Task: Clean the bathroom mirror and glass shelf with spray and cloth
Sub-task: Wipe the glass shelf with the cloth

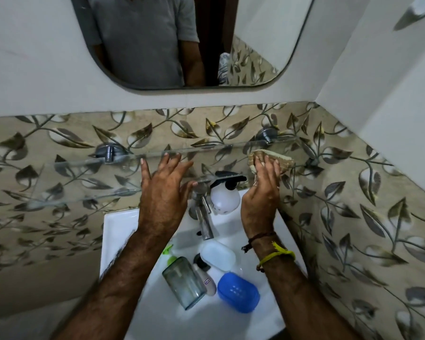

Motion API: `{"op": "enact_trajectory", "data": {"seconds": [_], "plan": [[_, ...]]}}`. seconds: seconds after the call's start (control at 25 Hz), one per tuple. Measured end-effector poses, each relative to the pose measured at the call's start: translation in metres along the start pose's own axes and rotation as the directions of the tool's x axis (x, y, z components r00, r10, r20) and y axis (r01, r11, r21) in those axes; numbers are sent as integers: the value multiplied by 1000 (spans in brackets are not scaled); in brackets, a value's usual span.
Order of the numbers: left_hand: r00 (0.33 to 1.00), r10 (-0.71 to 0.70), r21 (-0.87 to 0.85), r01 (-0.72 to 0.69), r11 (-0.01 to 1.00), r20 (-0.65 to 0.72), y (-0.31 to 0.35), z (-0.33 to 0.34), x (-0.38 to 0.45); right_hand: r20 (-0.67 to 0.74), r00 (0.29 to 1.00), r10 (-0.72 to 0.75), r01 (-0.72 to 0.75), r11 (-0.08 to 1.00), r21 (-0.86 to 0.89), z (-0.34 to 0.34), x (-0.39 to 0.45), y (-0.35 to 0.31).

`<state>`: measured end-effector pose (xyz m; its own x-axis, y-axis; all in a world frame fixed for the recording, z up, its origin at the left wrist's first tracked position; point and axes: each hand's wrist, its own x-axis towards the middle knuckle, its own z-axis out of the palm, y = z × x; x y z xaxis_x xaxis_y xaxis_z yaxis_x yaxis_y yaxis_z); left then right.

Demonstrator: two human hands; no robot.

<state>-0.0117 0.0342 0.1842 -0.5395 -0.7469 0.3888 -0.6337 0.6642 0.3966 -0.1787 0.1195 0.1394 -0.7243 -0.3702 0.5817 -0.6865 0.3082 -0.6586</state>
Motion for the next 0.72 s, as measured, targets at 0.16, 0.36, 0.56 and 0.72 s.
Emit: {"op": "enact_trajectory", "data": {"seconds": [0.16,0.36,0.56,0.72], "plan": [[996,-51,-16,50,999,-70,-24,-11,-13,26,1000,3,-5,999,46,13,-17,-22],[975,-164,-18,164,986,-152,-66,-33,-33,66,998,-2,-1,999,44,27,-41,-59],[921,-293,-38,293,955,-257,-108,-58,-57,92,993,-76,78,997,-14,41,-71,-99],[886,-341,-139,312,940,-315,-130,-71,-70,130,984,-119,123,992,-22,49,-93,-132]]}}
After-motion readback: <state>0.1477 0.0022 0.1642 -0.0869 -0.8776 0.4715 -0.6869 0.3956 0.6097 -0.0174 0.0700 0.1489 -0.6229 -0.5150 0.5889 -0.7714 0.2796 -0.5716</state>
